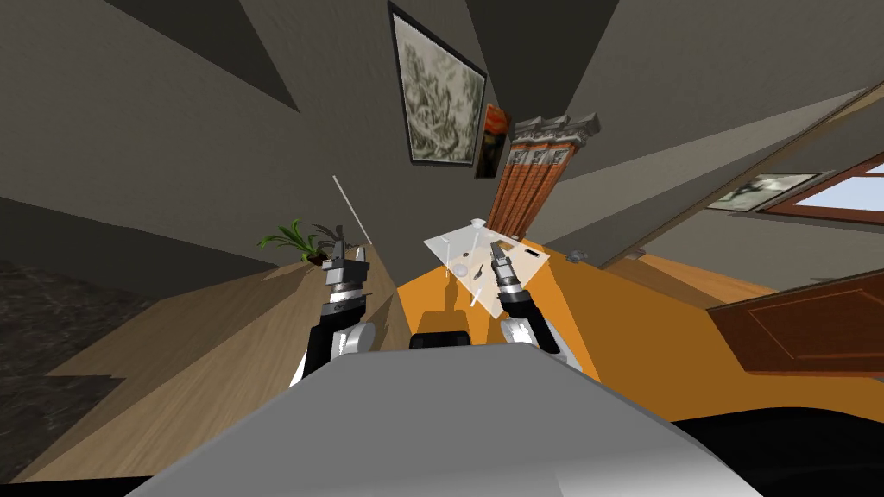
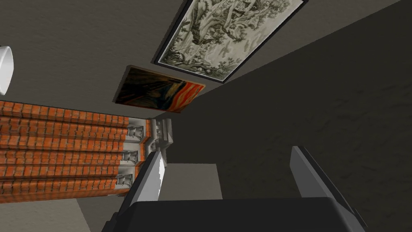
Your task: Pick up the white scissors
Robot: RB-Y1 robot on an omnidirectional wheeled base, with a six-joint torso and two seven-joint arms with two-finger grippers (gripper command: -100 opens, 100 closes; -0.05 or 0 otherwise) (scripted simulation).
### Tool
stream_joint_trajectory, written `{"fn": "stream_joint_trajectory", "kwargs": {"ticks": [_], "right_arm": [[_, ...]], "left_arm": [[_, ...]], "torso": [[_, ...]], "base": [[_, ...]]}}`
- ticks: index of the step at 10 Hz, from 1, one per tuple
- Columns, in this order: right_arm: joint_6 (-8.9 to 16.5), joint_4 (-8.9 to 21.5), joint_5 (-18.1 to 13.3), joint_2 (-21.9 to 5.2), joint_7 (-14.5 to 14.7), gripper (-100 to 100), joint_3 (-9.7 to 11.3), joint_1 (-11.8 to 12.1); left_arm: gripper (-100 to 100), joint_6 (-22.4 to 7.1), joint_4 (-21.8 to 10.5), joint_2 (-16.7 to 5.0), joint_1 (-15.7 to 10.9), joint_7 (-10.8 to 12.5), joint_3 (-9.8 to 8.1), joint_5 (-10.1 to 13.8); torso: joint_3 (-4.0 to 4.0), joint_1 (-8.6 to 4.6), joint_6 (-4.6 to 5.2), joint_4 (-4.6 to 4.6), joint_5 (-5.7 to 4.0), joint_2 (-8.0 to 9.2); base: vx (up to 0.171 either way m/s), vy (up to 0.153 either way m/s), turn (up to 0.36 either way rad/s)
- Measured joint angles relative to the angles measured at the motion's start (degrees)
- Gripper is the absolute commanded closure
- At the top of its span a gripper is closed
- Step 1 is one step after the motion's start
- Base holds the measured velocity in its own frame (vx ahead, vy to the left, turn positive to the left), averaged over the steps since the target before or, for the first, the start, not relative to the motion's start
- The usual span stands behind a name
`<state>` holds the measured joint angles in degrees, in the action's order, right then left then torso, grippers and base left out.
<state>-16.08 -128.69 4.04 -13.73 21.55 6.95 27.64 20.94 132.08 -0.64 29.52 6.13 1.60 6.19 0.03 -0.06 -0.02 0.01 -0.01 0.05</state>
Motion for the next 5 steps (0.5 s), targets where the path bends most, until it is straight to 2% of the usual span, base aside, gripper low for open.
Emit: {"fn": "stream_joint_trajectory", "kwargs": {"ticks": [1, 5], "right_arm": [[1.22, -0.04, 0.37, -0.53, 1.65, -100, 0.27, -0.06], [5.76, 0.71, 1.94, -2.72, 7.82, -100, 1.82, -0.85]], "left_arm": [[0, 0.00, 0.00, 0.00, 0.01, 0.00, -0.01, 0.00], [0, 0.00, 0.00, 0.00, 0.00, 0.00, 0.00, 0.00]], "torso": [[-0.01, -0.01, 0.04, 0.00, 0.00, -0.01], [-0.02, 0.00, 0.01, -0.01, 0.00, -0.03]], "base": [[-0.005, -0.008, -0.023], [-0.010, -0.010, 0.128]]}}
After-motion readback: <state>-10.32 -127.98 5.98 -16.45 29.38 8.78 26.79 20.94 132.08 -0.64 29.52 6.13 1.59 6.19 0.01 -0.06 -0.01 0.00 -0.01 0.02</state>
